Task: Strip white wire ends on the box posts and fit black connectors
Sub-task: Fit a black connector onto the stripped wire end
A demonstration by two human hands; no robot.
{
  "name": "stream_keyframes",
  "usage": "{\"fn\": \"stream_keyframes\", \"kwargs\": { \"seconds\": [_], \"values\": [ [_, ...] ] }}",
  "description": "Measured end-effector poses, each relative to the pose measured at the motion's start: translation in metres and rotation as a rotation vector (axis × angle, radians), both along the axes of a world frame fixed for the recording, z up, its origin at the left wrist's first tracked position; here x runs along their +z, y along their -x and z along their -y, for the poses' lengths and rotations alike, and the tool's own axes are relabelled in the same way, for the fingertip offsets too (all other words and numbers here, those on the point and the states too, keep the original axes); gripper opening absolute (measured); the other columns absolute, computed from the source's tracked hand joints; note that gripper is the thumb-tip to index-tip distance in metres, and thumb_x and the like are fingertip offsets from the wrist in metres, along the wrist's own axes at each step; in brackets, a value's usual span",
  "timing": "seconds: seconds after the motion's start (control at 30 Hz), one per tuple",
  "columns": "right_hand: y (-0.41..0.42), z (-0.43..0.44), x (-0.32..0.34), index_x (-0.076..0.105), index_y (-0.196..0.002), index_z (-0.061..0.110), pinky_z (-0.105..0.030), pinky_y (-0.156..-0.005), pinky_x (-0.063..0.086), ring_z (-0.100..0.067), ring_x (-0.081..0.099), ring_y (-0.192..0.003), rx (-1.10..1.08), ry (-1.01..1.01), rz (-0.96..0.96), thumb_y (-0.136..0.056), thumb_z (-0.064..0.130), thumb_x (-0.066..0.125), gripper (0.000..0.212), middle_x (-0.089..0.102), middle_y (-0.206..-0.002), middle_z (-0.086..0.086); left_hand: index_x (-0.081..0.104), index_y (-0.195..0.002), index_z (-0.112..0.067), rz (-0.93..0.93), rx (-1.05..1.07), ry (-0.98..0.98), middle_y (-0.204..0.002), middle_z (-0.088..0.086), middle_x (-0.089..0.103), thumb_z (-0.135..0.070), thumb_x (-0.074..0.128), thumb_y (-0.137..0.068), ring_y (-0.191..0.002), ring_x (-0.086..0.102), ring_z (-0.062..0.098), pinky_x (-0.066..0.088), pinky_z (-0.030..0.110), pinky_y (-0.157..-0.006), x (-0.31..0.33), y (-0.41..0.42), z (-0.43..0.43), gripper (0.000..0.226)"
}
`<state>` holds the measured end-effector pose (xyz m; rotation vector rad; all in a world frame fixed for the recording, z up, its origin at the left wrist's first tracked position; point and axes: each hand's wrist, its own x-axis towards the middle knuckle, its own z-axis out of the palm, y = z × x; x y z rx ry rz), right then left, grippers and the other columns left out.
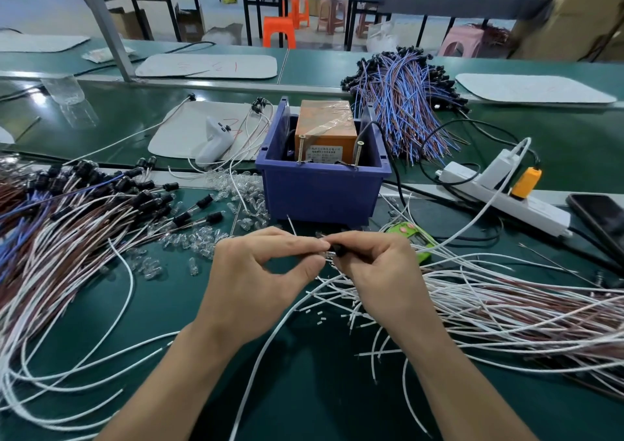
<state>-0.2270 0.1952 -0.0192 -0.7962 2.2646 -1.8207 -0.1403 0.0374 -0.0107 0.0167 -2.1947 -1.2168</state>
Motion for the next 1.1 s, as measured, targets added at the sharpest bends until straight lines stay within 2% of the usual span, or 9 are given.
{"fn": "stream_keyframes", "kwargs": {
  "seconds": [0.17, 0.3, 0.43, 0.63, 0.77, 0.83, 0.97, 1.03, 1.1],
  "values": [
    [-0.0029, -0.0013, 0.0011, 0.081, -0.093, 0.039, -0.017, -0.073, 0.056, -0.002, 0.074, -0.083, -0.045, -0.055, -0.056, -0.088, -0.005, 0.064, 0.047, 0.077, -0.086, 0.021, 0.082, -0.095, -0.034, 0.000, 0.065, 0.080, -0.090, -0.024, 0.076, -0.023, 0.083, -0.076, -0.084, 0.072, -0.005, 0.047, 0.005, -0.074, 0.0003, -0.0002, -0.0010, 0.022],
    [-0.0025, -0.0011, 0.0004, 0.082, -0.094, 0.035, -0.023, -0.064, 0.056, -0.008, 0.073, -0.076, -0.045, -0.049, -0.029, -0.088, -0.005, 0.063, 0.045, 0.078, -0.084, 0.018, 0.083, -0.096, -0.032, -0.017, 0.100, 0.103, -0.091, -0.022, 0.075, -0.022, 0.082, -0.077, -0.085, 0.072, 0.000, 0.053, 0.013, -0.077, -0.0002, 0.0000, -0.0015, 0.022],
    [-0.0025, -0.0008, 0.0002, 0.083, -0.095, 0.030, -0.012, -0.066, 0.050, -0.002, 0.073, -0.078, -0.039, -0.029, -0.015, -0.086, -0.007, 0.063, 0.042, 0.078, -0.083, 0.018, 0.084, -0.093, -0.026, -0.037, 0.137, 0.134, -0.089, -0.020, 0.074, -0.019, 0.081, -0.077, -0.083, 0.072, 0.003, 0.054, 0.016, -0.078, -0.0001, -0.0011, -0.0047, 0.018],
    [-0.0024, -0.0007, -0.0016, 0.083, -0.096, 0.029, -0.020, -0.068, 0.056, -0.005, 0.074, -0.081, -0.038, -0.027, -0.048, -0.086, -0.007, 0.063, 0.042, 0.078, -0.084, 0.019, 0.082, -0.088, -0.030, 0.006, 0.144, 0.082, -0.080, -0.019, 0.074, -0.023, 0.078, -0.079, -0.076, 0.071, 0.005, 0.051, 0.013, -0.074, 0.0010, -0.0005, -0.0038, 0.012],
    [-0.0054, -0.0008, -0.0014, 0.083, -0.097, 0.027, -0.011, -0.071, 0.051, -0.001, 0.073, -0.082, -0.042, -0.070, -0.108, -0.083, -0.004, 0.065, 0.039, 0.077, -0.085, 0.021, 0.082, -0.083, -0.030, 0.045, 0.158, 0.092, -0.077, -0.021, 0.073, -0.026, 0.078, -0.078, -0.071, 0.069, -0.001, 0.047, 0.006, -0.070, -0.0013, 0.0000, -0.0057, 0.008],
    [-0.0064, -0.0010, -0.0003, 0.083, -0.099, 0.028, -0.011, -0.072, 0.052, -0.001, 0.073, -0.083, -0.012, -0.069, -0.126, -0.083, 0.002, 0.070, 0.033, 0.077, -0.086, 0.022, 0.081, -0.080, -0.032, 0.071, 0.183, 0.070, -0.076, -0.026, 0.072, -0.029, 0.077, -0.077, -0.069, 0.067, -0.004, 0.043, 0.003, -0.066, -0.0009, 0.0015, -0.0053, 0.006],
    [-0.0032, 0.0009, -0.0001, 0.081, -0.101, 0.026, -0.032, -0.081, 0.061, -0.010, 0.075, -0.088, 0.053, -0.019, 0.000, -0.089, 0.014, 0.074, 0.019, 0.079, -0.090, 0.012, 0.079, -0.076, -0.036, 0.124, 0.137, -0.022, -0.067, -0.023, 0.071, -0.034, 0.073, -0.083, -0.060, 0.066, -0.001, 0.044, 0.008, -0.057, -0.0003, 0.0039, -0.0025, 0.009],
    [-0.0014, 0.0014, -0.0009, 0.081, -0.100, 0.025, -0.033, -0.081, 0.061, -0.012, 0.075, -0.088, 0.051, -0.006, 0.018, -0.090, 0.012, 0.074, 0.017, 0.079, -0.089, 0.010, 0.078, -0.073, -0.035, 0.133, 0.111, -0.031, -0.065, -0.020, 0.072, -0.034, 0.072, -0.086, -0.056, 0.064, 0.001, 0.046, 0.012, -0.053, -0.0002, 0.0037, -0.0014, 0.014],
    [-0.0007, 0.0009, -0.0003, 0.081, -0.098, 0.024, -0.030, -0.079, 0.061, -0.013, 0.075, -0.087, 0.074, 0.010, 0.006, -0.088, 0.009, 0.074, 0.020, 0.079, -0.089, 0.009, 0.078, -0.074, -0.033, 0.134, 0.097, -0.016, -0.065, -0.019, 0.072, -0.033, 0.072, -0.086, -0.059, 0.066, 0.004, 0.049, 0.016, -0.056, 0.0003, 0.0033, -0.0007, 0.013]
  ]
}}
